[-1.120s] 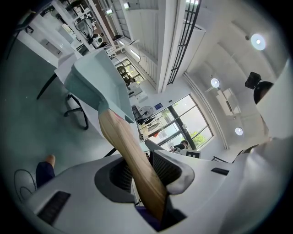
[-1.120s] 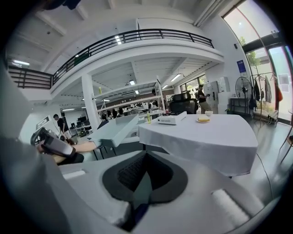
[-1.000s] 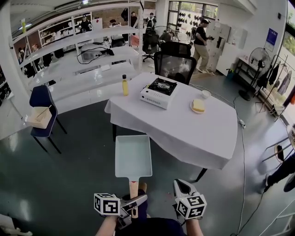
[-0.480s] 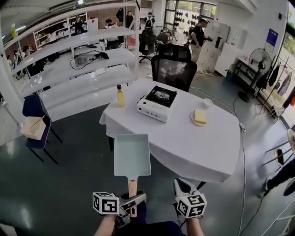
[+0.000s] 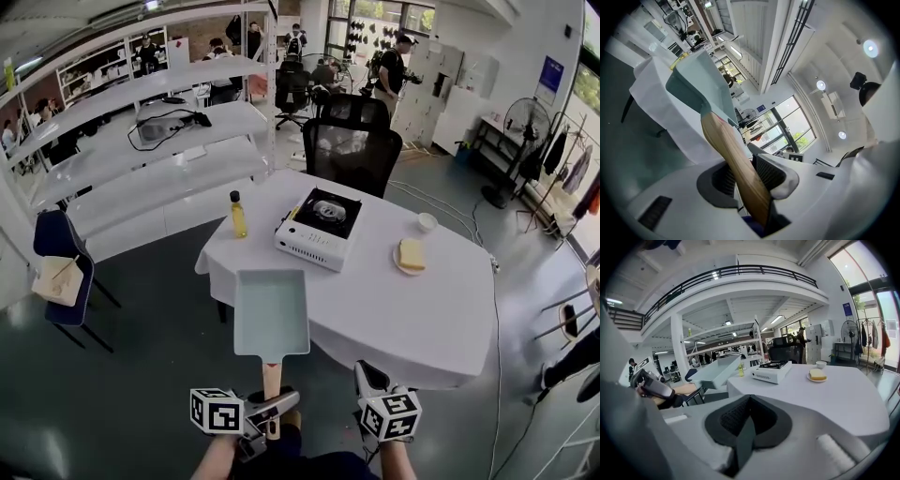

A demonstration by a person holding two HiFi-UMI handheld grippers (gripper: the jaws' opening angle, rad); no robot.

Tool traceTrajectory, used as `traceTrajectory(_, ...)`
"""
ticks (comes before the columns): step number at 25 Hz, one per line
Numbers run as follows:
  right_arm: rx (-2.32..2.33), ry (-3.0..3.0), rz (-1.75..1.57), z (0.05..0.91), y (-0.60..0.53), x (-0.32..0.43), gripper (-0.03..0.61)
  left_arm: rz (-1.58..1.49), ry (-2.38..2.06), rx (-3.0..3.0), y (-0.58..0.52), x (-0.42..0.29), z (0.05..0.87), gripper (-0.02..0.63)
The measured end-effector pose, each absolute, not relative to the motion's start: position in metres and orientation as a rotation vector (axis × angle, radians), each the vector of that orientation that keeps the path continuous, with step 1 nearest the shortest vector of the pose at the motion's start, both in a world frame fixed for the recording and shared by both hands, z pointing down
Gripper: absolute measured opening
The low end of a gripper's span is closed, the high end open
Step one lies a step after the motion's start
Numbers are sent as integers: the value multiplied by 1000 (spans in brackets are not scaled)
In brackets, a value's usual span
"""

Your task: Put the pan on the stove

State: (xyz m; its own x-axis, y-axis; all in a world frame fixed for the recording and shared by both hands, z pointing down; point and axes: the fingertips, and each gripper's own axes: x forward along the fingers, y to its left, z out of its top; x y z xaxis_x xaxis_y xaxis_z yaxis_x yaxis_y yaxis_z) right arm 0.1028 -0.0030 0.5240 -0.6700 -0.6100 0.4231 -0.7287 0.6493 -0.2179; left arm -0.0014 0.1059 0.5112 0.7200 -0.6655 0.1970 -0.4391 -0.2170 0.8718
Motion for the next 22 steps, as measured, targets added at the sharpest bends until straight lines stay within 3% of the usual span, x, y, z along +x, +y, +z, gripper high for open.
traceTrajectory(22, 1101, -2531, 527, 534, -52, 73, 2, -247, -878, 1867, 70, -39, 530, 130)
